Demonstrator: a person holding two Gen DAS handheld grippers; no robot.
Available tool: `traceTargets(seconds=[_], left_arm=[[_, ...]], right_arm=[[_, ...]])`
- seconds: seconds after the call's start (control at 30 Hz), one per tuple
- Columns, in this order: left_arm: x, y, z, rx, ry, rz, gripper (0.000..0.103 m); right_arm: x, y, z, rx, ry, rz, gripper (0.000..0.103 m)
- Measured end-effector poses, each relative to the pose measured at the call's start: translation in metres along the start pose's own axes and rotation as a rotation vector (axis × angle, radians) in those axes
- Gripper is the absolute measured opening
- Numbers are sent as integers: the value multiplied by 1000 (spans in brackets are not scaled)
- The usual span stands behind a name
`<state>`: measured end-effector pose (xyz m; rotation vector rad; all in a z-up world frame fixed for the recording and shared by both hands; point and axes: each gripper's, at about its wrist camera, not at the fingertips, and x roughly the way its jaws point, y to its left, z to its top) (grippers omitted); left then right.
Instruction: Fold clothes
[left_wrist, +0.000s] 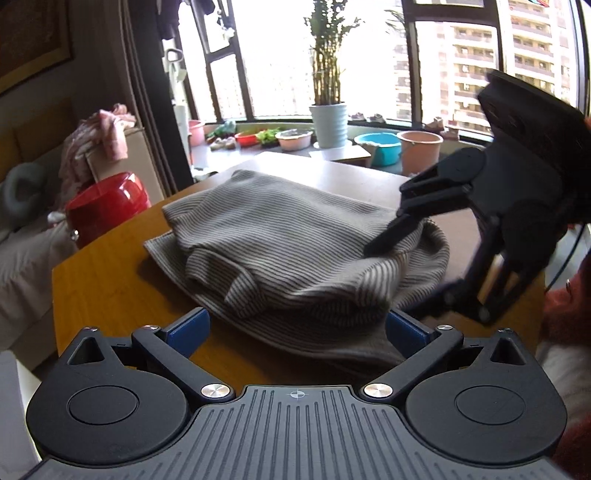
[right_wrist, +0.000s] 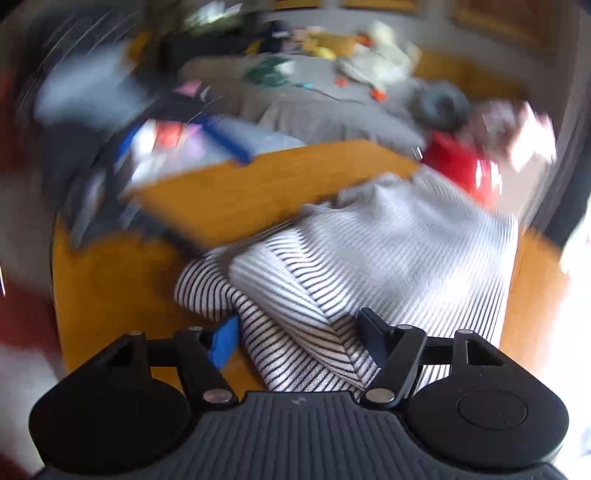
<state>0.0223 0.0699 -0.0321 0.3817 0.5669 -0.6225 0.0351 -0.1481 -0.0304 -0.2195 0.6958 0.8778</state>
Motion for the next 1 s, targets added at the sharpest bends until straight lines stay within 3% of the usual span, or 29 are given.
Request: traceTargets(seconds=[0.07, 0.13, 0.33, 0.43, 0.53, 0.63, 0.7, 0.9, 1.0], left_arm=[[2, -10, -2, 65, 5, 1, 103], [6, -20, -4, 131, 7, 1, 103], [41, -31, 3, 228, 5, 62, 103], [60, -32, 8, 260, -1, 47, 103], [69, -38, 13, 306, -30, 32, 99], [75, -13, 15, 110, -24, -71, 79], [79, 4, 17, -24, -20, -141, 76], [91, 54, 22, -427, -6, -347, 72], [91, 57, 19, -430, -12, -329, 72]], right_arm=[[-2, -34, 8, 235, 5, 99, 58], [-1, -57, 7, 376, 7, 173, 55], [-4, -61, 3, 388, -5, 194, 55], [-6, -63, 4, 387, 0, 195, 54], [-21, -56, 11, 284, -23, 111, 56], [-47, -37, 11, 68, -62, -75, 61], [-63, -23, 6, -86, -75, -178, 69], [-47, 6, -5, -324, -97, -262, 70], [-18, 15, -5, -427, -113, -310, 71]])
